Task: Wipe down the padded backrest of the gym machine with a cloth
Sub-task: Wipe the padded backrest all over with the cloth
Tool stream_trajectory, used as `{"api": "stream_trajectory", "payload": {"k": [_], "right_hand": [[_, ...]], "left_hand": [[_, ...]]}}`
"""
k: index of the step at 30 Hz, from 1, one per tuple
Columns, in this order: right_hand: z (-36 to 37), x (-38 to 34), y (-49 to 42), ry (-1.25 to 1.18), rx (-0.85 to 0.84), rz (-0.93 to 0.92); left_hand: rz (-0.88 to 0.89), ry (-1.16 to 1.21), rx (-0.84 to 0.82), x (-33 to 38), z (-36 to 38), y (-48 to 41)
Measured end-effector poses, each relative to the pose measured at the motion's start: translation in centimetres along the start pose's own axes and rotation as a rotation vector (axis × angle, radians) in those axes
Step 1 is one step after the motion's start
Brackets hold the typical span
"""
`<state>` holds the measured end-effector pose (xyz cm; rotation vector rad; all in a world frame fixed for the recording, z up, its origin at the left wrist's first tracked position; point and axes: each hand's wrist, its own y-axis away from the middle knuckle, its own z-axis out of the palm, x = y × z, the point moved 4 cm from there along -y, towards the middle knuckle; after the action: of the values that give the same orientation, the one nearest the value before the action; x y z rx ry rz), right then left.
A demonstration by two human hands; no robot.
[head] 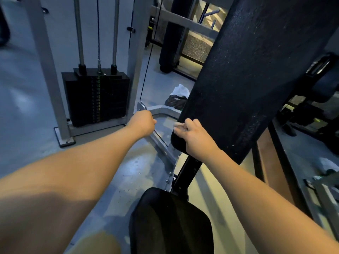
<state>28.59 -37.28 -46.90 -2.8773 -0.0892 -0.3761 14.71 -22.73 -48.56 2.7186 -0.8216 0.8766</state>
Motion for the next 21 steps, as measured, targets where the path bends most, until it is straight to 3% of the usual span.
{"api": "stream_trajectory", "payload": {"k": [3, 7, 13, 16, 18, 21], "right_hand": [[-2.6, 1.0, -1.7, 0.006, 0.014, -0.002], [-4.4, 2.6, -2.6, -0.028, 0.286, 0.225], [3.4, -1.6, 2.5, 0.002, 0.075, 0.045], [3.2, -2.0, 3.9, 0.055, -0.023, -0.097], [0.6, -1.1, 3.0, 0.016, 0.070, -0.067], [-3.7, 2.2, 1.5, -0.016, 0.361, 0.156]], "left_hand": [[-0.035, 0.050, 0.029, -0.3, -0.8, 0.3], [-0.024, 0.115, 0.045, 0.2, -1.1, 0.9], [0.060, 0.075, 0.005, 1.1, 0.6, 2.1], [0.084, 0.108, -0.029, 1.7, 0.8, 2.4], [0.089, 0.140, -0.031, 2.4, 0.7, 2.4], [0.085, 0.175, -0.047, 3.3, 0.9, 2.4]]}}
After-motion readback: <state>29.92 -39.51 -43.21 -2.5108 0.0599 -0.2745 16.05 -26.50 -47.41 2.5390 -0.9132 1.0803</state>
